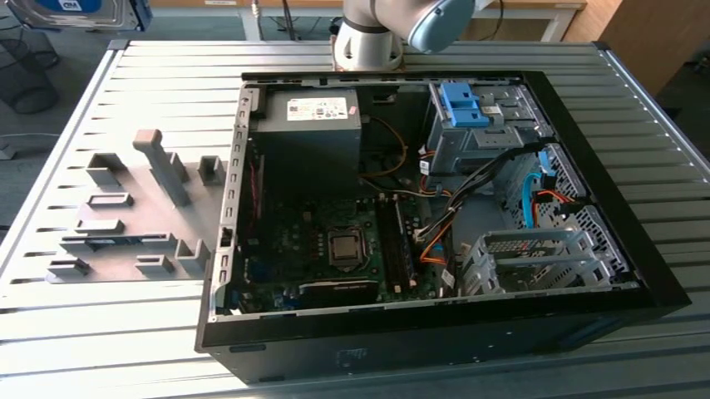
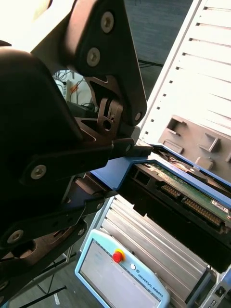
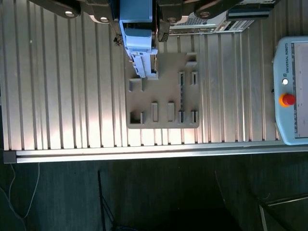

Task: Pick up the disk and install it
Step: 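Pick up the disk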

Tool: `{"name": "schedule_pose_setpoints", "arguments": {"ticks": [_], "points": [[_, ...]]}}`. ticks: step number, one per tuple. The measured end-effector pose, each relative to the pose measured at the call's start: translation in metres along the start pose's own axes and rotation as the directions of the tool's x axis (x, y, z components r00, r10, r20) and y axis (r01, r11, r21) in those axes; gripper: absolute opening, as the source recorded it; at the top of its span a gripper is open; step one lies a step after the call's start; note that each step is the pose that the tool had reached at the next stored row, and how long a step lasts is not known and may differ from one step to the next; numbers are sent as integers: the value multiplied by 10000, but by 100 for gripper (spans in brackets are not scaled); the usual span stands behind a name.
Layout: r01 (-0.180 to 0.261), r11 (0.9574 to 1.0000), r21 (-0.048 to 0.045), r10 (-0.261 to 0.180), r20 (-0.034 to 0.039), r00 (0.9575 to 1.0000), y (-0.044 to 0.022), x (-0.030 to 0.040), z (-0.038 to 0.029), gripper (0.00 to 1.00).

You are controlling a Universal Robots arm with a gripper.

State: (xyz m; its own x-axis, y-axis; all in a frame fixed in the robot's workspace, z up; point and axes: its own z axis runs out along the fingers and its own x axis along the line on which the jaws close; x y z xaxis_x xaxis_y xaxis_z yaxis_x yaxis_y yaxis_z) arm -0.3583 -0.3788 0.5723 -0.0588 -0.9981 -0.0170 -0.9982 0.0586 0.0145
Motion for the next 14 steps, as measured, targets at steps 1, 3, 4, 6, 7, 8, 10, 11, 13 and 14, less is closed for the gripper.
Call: {"name": "schedule_pose_setpoints", "arguments": {"ticks": [1,3,4,6,7,8,10,11,13,14], "points": [[0,10000,0,0,0,10000,-11,-1,0,36],[0,10000,1,0,0,10000,-32,-2,0,36],[0,10000,0,0,0,10000,-41,-2,-1,36],[-1,10000,-1,1,0,10000,-47,-3,-1,36],[-2,10000,0,2,0,10000,-46,-3,-1,36],[-1,10000,0,1,0,10000,-47,-3,-1,36],[0,10000,0,0,0,10000,-49,-3,-1,36],[0,10000,0,0,0,10000,-50,-3,-1,36],[0,10000,0,0,0,10000,-52,-3,-1,36],[0,10000,-1,0,0,10000,-56,-4,-1,36]]}}
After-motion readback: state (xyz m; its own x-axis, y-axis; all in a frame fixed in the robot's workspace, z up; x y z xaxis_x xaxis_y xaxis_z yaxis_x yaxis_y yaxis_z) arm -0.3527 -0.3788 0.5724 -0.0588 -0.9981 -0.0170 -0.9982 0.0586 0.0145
